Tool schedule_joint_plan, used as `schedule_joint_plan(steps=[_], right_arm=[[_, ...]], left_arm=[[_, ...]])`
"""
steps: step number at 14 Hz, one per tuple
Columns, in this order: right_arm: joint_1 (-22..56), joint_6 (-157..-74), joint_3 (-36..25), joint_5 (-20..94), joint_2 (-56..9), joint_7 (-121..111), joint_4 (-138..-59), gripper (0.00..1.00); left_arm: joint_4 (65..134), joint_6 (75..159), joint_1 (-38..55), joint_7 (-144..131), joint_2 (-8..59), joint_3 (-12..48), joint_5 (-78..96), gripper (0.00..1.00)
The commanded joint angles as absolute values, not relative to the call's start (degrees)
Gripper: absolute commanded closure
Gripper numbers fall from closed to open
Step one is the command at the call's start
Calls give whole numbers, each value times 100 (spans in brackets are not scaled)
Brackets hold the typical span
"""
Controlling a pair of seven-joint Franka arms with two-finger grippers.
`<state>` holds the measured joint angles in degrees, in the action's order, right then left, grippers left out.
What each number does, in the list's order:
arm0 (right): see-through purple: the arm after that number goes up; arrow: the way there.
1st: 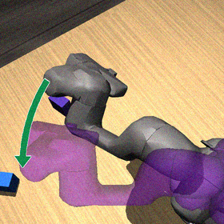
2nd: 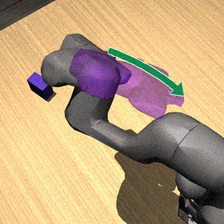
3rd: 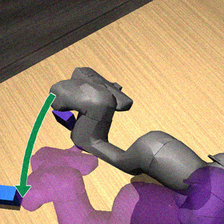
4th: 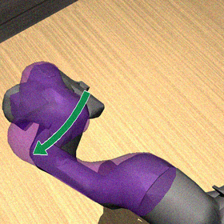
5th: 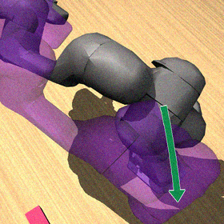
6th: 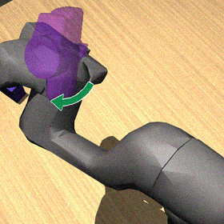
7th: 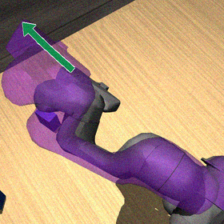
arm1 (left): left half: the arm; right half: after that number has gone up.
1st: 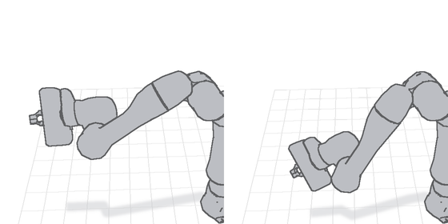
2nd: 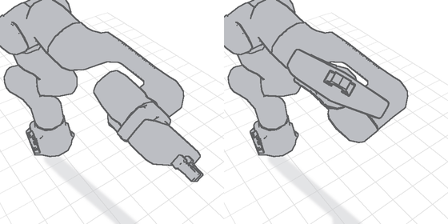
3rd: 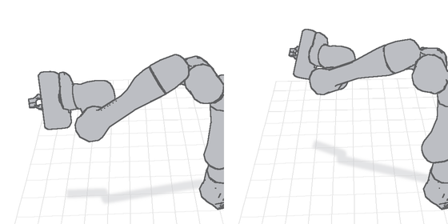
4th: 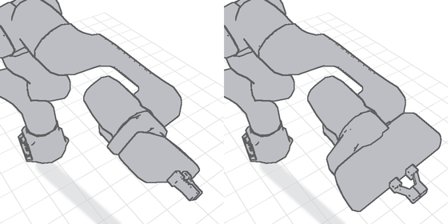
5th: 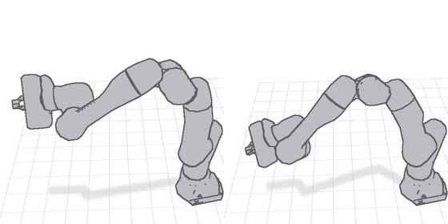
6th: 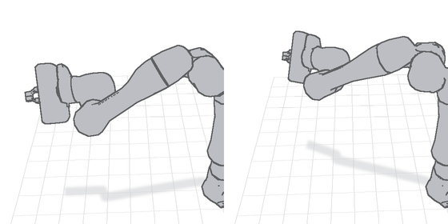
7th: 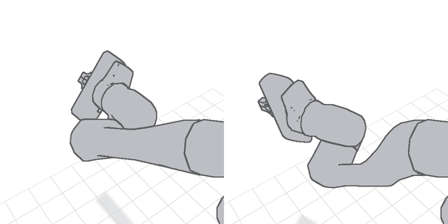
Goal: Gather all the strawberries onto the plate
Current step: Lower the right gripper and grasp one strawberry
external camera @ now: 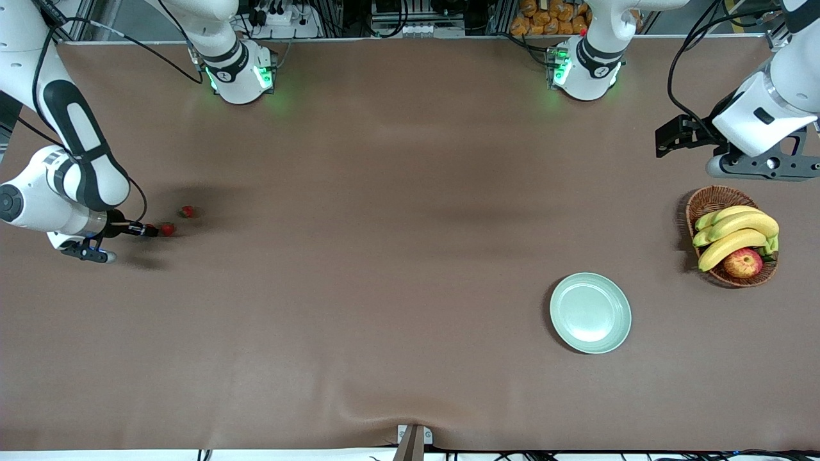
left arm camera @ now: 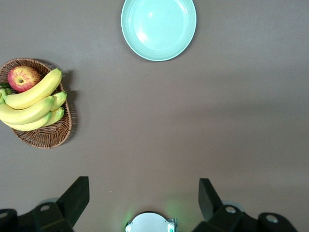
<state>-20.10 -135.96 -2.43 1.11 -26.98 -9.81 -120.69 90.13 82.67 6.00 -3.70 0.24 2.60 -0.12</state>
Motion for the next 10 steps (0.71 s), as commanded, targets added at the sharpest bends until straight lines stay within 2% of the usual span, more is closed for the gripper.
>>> schedule_joint_plan(steps=[1, 3, 6, 10], right_arm=[[-2013, -13553, -220, 53, -2655, -1037, -12059, 91], [-1986, -13116, -220, 53, -2558, -1037, -11771, 95], [-1872, -11466, -220, 18, -2505, -985, -10595, 97], [-1548, -10215, -202, 18, -2505, -722, -9503, 100]], left_arm=[[9035, 8209, 606, -448, -18, 281, -9, 0], [9035, 8209, 606, -448, -17, 281, -9, 0], [9044, 8209, 606, -448, -9, 281, -9, 0], [9044, 8209, 598, -448, -9, 281, -9, 0]])
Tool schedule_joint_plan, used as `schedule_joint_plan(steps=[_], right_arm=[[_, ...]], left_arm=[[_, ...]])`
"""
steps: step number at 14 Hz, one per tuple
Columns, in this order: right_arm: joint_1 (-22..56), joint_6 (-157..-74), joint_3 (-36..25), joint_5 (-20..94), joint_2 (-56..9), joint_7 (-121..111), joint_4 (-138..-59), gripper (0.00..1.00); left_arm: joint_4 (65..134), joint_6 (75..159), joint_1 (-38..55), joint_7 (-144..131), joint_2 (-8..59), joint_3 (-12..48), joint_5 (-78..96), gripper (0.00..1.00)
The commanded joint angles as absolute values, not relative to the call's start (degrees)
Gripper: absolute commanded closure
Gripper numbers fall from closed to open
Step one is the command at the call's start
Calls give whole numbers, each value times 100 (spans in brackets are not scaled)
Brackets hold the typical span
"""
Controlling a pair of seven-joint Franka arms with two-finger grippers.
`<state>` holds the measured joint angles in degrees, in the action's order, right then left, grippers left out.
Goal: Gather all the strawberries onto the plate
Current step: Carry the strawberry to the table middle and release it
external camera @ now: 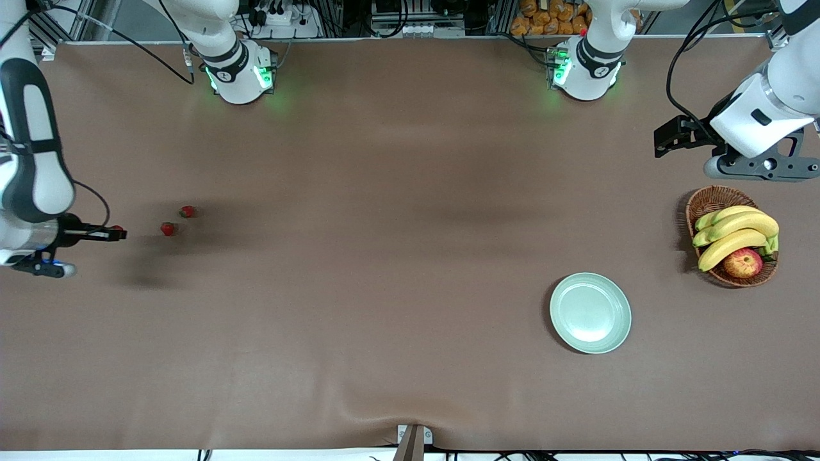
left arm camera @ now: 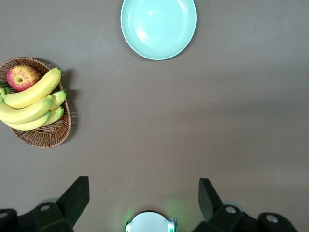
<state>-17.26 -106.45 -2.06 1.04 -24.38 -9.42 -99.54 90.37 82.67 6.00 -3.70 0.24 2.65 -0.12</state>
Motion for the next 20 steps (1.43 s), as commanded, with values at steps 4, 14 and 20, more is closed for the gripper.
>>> schedule_joint_plan(steps=[4, 14, 20], right_arm=[[-714, -9844, -45, 149, -2417, 709, -9211, 100], [1896, -11678, 237, 1186, -3179, 5646, -8756, 100], [3312, -12618, 237, 1617, -4411, 8057, -7655, 100]], left_arm=[[9079, 8209, 606, -448, -18, 290, -9, 0], [9088, 8209, 598, -448, -18, 316, -9, 0], [9088, 8209, 598, -448, -9, 316, -9, 0]])
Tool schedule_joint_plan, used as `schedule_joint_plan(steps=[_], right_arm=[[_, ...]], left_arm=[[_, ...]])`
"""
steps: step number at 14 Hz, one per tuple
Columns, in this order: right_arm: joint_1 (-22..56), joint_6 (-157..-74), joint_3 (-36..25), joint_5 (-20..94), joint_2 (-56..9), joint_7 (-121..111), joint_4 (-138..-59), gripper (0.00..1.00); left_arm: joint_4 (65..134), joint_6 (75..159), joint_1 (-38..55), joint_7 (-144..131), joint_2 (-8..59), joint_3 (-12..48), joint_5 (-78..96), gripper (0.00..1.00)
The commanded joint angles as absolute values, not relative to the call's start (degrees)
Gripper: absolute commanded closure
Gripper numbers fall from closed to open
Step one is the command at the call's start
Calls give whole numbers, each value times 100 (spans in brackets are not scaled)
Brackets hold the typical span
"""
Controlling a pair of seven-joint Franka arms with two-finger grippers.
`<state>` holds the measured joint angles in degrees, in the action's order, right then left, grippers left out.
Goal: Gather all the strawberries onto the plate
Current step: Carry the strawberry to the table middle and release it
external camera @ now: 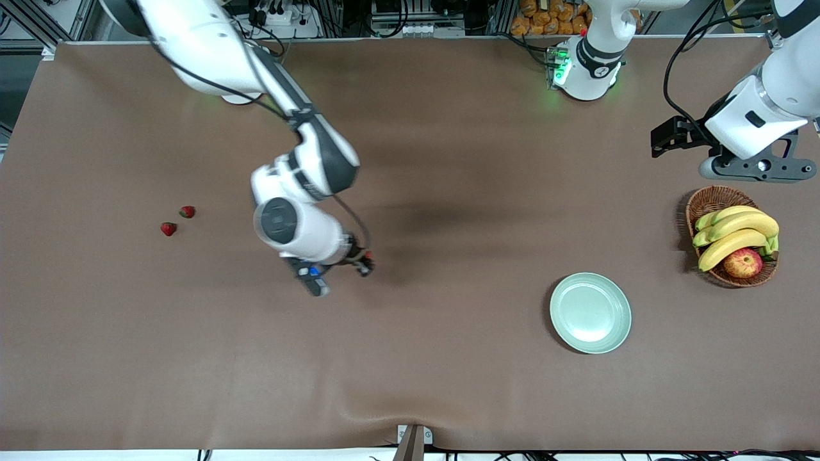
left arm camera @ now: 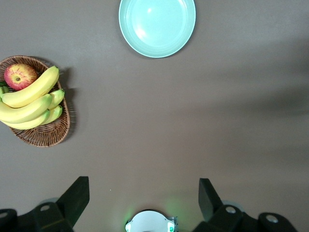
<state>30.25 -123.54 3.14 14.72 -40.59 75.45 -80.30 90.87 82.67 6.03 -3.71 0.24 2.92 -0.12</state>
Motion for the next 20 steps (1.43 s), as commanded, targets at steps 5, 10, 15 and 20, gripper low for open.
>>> schedule_joint_plan(steps=[5, 10, 15, 20], right_arm=[[3963, -13393, 237, 1608, -4956, 9007, -7655, 100], [4008, -13403, 237, 1573, -4975, 9097, -7690, 3], [3912, -13316, 220, 1529, -4878, 9035, -7655, 0], [3148, -12308, 246, 1380, -4641, 8913, -7446, 0]], left_arm=[[9097, 8209, 598, -448, -9, 316, -9, 0], [9097, 8226, 589, -448, 26, 308, -9, 0], [9105, 8235, 598, -457, 44, 316, -9, 0], [9062, 8262, 843, -773, 237, 334, 0, 0]])
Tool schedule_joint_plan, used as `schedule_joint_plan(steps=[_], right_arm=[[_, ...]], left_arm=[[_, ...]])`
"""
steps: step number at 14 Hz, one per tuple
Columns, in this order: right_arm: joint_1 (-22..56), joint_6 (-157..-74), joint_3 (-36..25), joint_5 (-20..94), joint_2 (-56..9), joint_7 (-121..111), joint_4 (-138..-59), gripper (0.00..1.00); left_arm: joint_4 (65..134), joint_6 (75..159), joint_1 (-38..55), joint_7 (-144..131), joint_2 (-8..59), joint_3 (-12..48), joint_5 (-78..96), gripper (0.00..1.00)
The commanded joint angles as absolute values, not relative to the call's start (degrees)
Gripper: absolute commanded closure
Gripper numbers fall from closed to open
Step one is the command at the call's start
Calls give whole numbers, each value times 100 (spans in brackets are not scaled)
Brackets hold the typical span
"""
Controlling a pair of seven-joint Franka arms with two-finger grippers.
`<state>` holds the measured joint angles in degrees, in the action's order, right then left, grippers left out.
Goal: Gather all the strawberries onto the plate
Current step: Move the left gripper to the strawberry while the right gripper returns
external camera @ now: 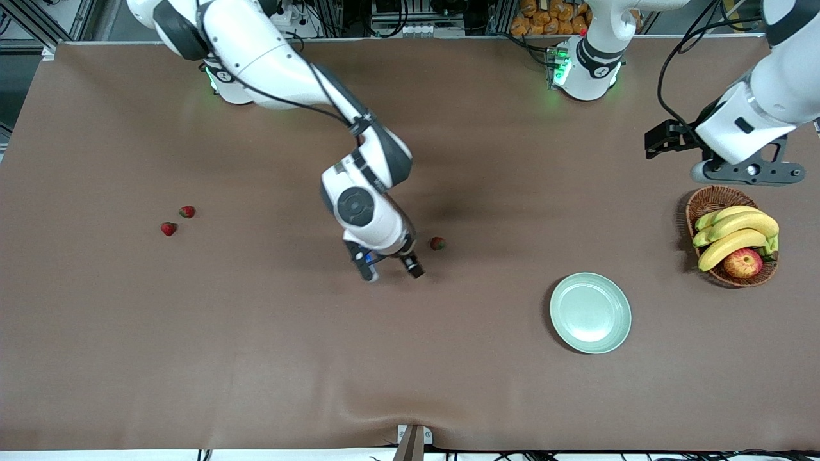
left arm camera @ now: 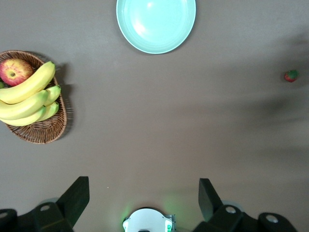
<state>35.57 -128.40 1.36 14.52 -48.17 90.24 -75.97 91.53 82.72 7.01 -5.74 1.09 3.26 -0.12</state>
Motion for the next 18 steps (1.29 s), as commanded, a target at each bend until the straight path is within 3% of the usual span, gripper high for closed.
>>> schedule_joint_plan(steps=[1, 6, 11, 14, 18], right_arm=[[2981, -11948, 246, 1371, -4597, 8721, -7270, 0], [2050, -10514, 237, 1371, -4377, 6903, -6943, 0], [1144, -9625, 202, 941, -4087, 4714, -7022, 0], [722, -9615, 202, 450, -3571, 3581, -7722, 0], [-95, -10193, 202, 431, -2630, 1823, -9137, 0]], left_arm=[[9044, 8288, 939, -817, 307, 334, 0, 0], [8852, 8411, 1440, -1037, 868, 334, 79, 0], [8218, 8901, 2020, -1729, 2002, 334, 167, 0], [8218, 9753, 2389, -2379, 2512, 334, 167, 0], [8218, 10466, 2811, -3258, 3040, 334, 167, 0]])
